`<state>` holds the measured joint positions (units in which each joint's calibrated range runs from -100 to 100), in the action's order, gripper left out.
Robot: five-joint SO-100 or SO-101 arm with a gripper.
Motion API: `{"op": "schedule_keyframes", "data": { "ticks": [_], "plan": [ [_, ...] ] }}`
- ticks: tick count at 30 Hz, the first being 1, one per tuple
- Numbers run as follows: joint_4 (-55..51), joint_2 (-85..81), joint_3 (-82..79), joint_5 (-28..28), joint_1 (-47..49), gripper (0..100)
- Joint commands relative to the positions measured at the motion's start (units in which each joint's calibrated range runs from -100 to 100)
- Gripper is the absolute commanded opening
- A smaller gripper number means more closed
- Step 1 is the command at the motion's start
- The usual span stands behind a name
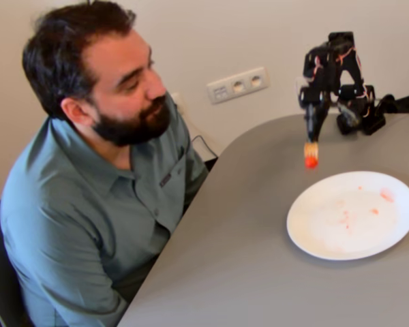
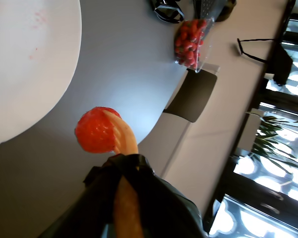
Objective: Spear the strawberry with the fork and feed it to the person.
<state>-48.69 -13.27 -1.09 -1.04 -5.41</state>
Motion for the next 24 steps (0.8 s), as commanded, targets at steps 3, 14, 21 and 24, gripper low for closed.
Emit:
{"op": "schedule_keyframes", "data": {
  "ticks": [3, 14, 21, 24],
  "plan": [
    [9.70, -21.16, -21.01, -6.30, -0.11, 2],
    [38.86, -17.35, -37.69, -26.85, -7.95, 2],
    [39.03, -8.20, -26.05, -31.21, -11.16, 2],
    [39.03, -6.76, -21.55, -33.62, -11.68, 2]
  ]
}}
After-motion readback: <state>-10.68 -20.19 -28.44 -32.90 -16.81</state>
